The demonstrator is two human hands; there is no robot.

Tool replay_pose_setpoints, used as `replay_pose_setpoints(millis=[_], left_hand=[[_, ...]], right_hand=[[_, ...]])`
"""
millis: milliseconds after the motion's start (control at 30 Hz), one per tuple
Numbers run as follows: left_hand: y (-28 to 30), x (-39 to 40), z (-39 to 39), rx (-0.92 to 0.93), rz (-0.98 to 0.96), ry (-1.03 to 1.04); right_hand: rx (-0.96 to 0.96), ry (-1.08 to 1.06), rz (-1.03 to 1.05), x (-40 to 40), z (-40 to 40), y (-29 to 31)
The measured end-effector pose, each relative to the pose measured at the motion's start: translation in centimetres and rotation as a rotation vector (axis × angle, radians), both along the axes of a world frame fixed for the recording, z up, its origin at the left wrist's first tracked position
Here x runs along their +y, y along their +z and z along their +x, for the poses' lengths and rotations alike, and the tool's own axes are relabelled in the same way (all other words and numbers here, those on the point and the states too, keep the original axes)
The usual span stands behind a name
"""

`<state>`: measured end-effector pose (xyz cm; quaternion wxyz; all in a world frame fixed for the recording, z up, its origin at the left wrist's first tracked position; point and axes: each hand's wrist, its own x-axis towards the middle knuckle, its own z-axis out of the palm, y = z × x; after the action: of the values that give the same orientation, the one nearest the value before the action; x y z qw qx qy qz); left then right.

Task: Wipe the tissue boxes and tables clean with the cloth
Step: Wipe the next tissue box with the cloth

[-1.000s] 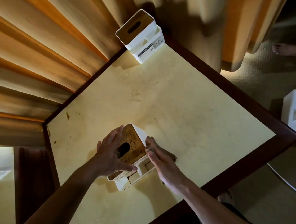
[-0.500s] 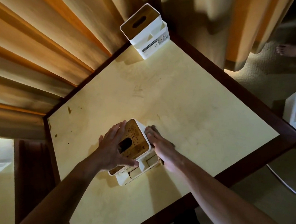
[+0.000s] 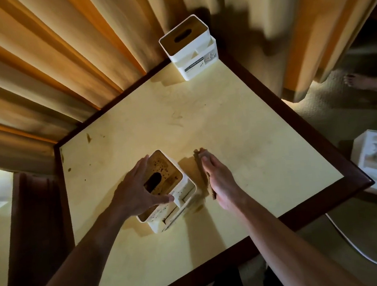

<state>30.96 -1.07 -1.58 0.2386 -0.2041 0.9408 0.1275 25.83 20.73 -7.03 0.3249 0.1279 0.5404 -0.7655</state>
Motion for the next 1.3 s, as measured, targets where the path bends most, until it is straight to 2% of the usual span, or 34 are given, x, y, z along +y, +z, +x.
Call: replay_pose_setpoints(millis=[133, 333, 533, 700, 800, 900, 1000, 1067, 1167, 1300], left_hand=[[-0.6, 0.5, 1.0, 0.069, 0.011, 0.309], [-0.9, 2.4, 1.3, 0.104, -0.100, 0.607], [-0.4, 5.5, 1.4, 0.134, -0.155, 0.782], [-0.5, 6.3, 1.7, 0.158, -0.082, 0.864], [-0.2, 5.5, 2.1, 0.124, -0.067, 0.747], [0.7, 3.5, 2.1, 0.084, 0.014, 0.399], [2.3, 1.5, 1.4, -0.131, 0.060, -0.012], [2.8, 0.4, 0.8, -0.276, 0.007, -0.177], [2.5, -0.7, 0.3, -0.373, -0.043, -0.253], [2.0, -1.1, 0.2, -0.372, -0.025, -0.279]], right_hand=[[0.111, 0.026, 0.005, -0.1, 0.7, 1.7], [0.240, 0.055, 0.026, -0.2, 1.9, 2.2], [0.246, 0.032, -0.005, 0.4, 3.1, 1.7], [0.202, 0.037, 0.012, 0.1, 3.5, 1.1], [0.175, 0.080, 0.066, -0.4, 3.9, 0.5], [0.167, 0.124, 0.150, -0.8, 4.4, -0.1], [0.180, 0.188, 0.139, -1.0, 4.7, -0.3], [0.157, 0.225, 0.141, -1.4, 5.1, -0.5], [0.163, 0.257, 0.132, -3.2, 5.8, -1.0], [0.103, 0.277, 0.098, -4.5, 5.7, -2.2]])
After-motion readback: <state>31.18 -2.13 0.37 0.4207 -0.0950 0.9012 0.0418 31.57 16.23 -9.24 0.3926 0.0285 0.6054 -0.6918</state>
